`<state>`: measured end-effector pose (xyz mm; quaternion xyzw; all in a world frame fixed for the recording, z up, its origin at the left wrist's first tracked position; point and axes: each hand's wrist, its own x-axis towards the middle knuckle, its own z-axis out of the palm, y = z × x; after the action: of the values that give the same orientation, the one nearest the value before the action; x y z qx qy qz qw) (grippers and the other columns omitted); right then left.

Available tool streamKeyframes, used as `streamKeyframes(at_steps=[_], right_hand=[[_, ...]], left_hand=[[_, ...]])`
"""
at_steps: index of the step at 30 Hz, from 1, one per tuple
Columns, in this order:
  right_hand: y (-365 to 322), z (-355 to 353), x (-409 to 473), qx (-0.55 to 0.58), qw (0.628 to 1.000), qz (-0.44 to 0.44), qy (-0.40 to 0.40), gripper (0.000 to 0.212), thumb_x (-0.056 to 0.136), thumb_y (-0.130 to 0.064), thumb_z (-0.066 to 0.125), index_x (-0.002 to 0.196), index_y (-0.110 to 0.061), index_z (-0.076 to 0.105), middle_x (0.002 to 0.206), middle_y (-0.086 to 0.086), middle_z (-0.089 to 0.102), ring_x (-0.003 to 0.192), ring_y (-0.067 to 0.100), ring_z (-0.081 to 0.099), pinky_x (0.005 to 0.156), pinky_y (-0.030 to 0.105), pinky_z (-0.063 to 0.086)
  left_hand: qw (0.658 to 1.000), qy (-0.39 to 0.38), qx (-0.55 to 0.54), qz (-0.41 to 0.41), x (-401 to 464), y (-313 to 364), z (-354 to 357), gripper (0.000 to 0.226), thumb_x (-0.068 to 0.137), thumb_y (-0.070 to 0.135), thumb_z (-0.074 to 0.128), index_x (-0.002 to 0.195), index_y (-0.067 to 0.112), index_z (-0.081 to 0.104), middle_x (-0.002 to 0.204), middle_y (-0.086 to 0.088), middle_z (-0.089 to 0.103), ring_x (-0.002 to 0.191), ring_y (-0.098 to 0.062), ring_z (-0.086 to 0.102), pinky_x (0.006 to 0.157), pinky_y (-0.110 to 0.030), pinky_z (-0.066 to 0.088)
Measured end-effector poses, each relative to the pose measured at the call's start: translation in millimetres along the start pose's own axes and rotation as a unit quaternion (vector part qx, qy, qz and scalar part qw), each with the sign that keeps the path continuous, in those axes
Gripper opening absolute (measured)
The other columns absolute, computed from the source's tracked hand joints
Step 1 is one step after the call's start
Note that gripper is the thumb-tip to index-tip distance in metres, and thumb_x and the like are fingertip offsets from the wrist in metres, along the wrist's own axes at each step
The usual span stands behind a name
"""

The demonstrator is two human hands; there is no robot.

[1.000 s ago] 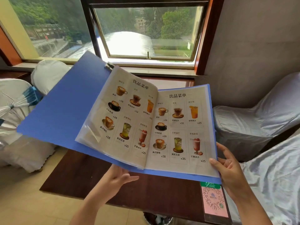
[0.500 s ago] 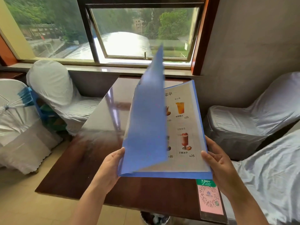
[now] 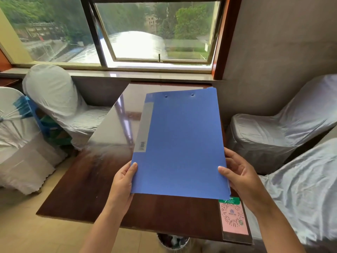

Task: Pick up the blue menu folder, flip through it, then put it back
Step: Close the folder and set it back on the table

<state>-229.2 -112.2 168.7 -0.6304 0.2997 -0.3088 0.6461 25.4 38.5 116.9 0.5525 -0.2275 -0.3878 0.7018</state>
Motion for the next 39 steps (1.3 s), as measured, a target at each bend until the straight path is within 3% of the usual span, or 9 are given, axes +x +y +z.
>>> streamKeyframes(at_steps=[5,9,13,21,25,28,32,36,39], right_hand=[[10.9,-18.2,9.9,-0.133,0.991,0.020,0.016,0.032,0.084,-0.011,0.063,0.103,-0.036,0.055,0.100,-0.008,0.068,0.088,0.014,0.068,0.058,0.018,0.055],[44.5,-19.8,21.1,-0.227,0.970,0.080,0.022,0.029,0.084,-0.006,0.064,0.101,-0.026,0.052,0.096,-0.006,0.067,0.080,0.005,0.066,0.058,0.016,0.054],[95.5,-10.6,27.9,-0.395,0.906,0.143,0.045,0.029,0.086,-0.015,0.061,0.113,-0.020,0.051,0.105,0.002,0.066,0.092,0.022,0.061,0.083,0.044,0.051],[181.8,9.0,34.6,-0.569,0.792,0.220,0.011,0.020,0.088,-0.022,0.053,0.107,-0.015,0.050,0.111,0.006,0.061,0.105,0.026,0.051,0.093,0.044,0.035],[199.9,10.3,38.7,-0.605,0.759,0.241,-0.003,0.020,0.088,-0.020,0.052,0.107,-0.013,0.049,0.108,0.008,0.061,0.103,0.028,0.050,0.089,0.041,0.034],[205.3,9.5,37.6,-0.620,0.743,0.251,-0.027,0.025,0.088,-0.025,0.052,0.110,-0.014,0.048,0.109,0.007,0.060,0.104,0.027,0.051,0.092,0.041,0.033],[204.5,10.8,27.5,-0.664,0.727,0.177,-0.010,0.057,0.085,-0.042,0.057,0.132,-0.017,0.037,0.131,0.009,0.048,0.119,0.027,0.043,0.097,0.042,0.035],[209.8,20.0,7.4,-0.672,0.729,0.030,-0.123,0.074,0.087,-0.052,0.048,0.145,-0.026,0.010,0.158,0.007,0.008,0.144,0.027,0.004,0.113,0.051,0.014],[222.6,26.9,-0.3,-0.661,0.721,0.049,-0.201,0.079,0.085,-0.060,0.043,0.145,-0.029,0.002,0.158,0.005,-0.006,0.143,0.024,-0.011,0.113,0.052,-0.003]], left_hand=[[0.988,-0.088,0.101,-0.079,5.3,7.4,-18.4,0.032,0.075,0.027,0.063,0.106,0.021,0.069,0.101,-0.001,0.076,0.091,-0.018,0.071,0.066,-0.023,0.057],[0.975,-0.077,0.162,-0.129,13.7,-18.3,-24.0,0.025,0.082,0.023,0.064,0.107,0.024,0.066,0.102,0.002,0.076,0.095,-0.017,0.070,0.075,-0.028,0.056],[0.968,-0.054,0.187,-0.161,16.6,-63.9,-27.1,0.021,0.091,0.015,0.057,0.102,0.030,0.065,0.094,0.012,0.076,0.091,-0.011,0.071,0.073,-0.024,0.056],[0.937,-0.017,0.286,-0.198,31.3,-140.7,-47.6,0.021,0.091,0.017,0.057,0.106,0.030,0.064,0.098,0.012,0.072,0.083,-0.004,0.069,0.062,-0.016,0.053],[0.868,-0.045,0.466,-0.164,41.3,-164.5,-55.7,0.027,0.089,0.020,0.060,0.115,0.017,0.064,0.095,-0.003,0.066,0.085,-0.015,0.061,0.071,-0.029,0.050],[0.837,-0.013,0.534,-0.116,42.7,-171.0,-54.5,0.046,0.084,0.022,0.066,0.128,0.019,0.054,0.096,-0.011,0.057,0.088,-0.020,0.051,0.075,-0.027,0.040],[0.791,0.000,0.610,-0.041,33.2,-167.2,-50.7,0.071,0.082,0.029,0.068,0.142,0.017,0.033,0.136,-0.014,0.042,0.125,-0.028,0.038,0.099,-0.042,0.040],[0.664,-0.187,0.714,0.118,16.8,-167.4,-46.2,0.072,0.087,0.051,0.047,0.147,0.024,0.018,0.157,-0.004,0.012,0.144,-0.028,0.010,0.112,-0.046,0.016],[0.619,-0.264,0.739,0.032,14.6,-178.0,-39.4,0.086,0.081,0.066,0.036,0.148,0.023,0.001,0.154,0.004,-0.008,0.144,-0.020,-0.008,0.116,-0.042,0.006]])
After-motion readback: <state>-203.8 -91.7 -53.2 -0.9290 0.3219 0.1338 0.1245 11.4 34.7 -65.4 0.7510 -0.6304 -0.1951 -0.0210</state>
